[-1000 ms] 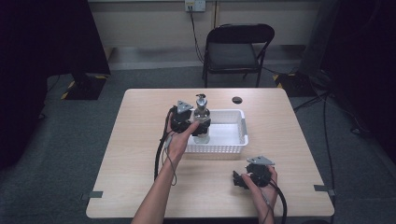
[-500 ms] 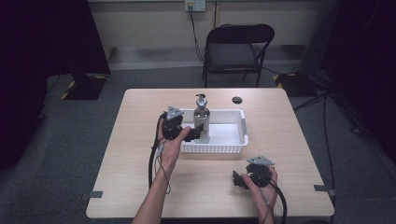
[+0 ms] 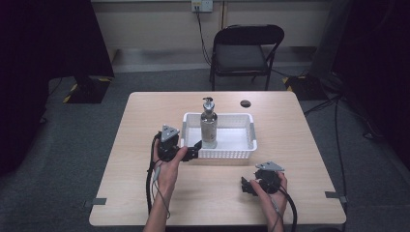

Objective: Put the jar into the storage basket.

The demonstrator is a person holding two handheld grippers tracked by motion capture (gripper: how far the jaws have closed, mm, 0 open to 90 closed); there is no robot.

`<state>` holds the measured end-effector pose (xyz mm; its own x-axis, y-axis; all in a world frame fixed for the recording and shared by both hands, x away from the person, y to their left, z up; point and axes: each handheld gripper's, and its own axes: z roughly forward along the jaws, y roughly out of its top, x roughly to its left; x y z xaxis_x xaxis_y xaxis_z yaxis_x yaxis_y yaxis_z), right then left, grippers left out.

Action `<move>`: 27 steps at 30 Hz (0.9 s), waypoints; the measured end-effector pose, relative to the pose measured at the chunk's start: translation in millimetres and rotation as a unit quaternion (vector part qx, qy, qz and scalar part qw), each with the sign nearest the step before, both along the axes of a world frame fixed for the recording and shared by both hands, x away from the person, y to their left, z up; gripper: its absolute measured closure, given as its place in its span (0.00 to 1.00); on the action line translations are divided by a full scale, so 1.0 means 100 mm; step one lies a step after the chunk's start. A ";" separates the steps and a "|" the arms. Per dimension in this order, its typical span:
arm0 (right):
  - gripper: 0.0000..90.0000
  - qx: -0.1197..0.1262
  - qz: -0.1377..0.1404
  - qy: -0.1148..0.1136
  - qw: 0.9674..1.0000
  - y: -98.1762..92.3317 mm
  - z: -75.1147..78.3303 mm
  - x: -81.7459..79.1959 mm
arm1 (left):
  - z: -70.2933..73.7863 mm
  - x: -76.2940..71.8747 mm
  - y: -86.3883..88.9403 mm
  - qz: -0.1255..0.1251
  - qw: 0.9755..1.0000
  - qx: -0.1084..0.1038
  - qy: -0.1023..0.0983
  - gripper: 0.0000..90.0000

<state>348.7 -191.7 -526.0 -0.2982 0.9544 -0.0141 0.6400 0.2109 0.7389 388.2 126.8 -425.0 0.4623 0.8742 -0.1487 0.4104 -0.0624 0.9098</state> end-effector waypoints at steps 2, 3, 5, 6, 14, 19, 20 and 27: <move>0.00 0.000 0.000 0.000 1.000 0.00 0.00 0.00 | -0.02 -0.04 0.03 0.006 1.000 0.004 0.001 0.02; 0.00 0.000 0.000 0.000 1.000 0.00 0.00 0.00 | -0.03 -0.06 0.04 0.005 1.000 0.005 0.001 0.02; 0.00 0.000 0.000 0.000 1.000 0.00 0.00 0.00 | -0.06 -0.10 0.09 0.011 1.000 0.008 0.002 0.02; 0.00 0.000 0.000 0.000 1.000 0.00 0.00 0.00 | -0.07 -0.12 0.10 0.018 1.000 0.009 0.002 0.02; 0.00 0.000 0.000 0.000 1.000 0.00 0.00 0.00 | -0.19 -0.26 0.18 0.022 1.000 0.010 0.007 0.02; 0.00 0.000 0.000 0.000 1.000 0.00 0.00 0.00 | -0.31 -0.35 0.19 0.025 1.000 0.004 0.010 0.02; 0.00 0.000 0.000 0.000 1.000 0.00 0.00 0.00 | -0.33 -0.36 0.19 0.026 1.000 0.003 0.010 0.02; 0.00 0.000 0.000 0.000 1.000 0.00 0.00 0.00 | -0.46 -0.43 0.20 0.049 0.999 0.003 0.022 0.02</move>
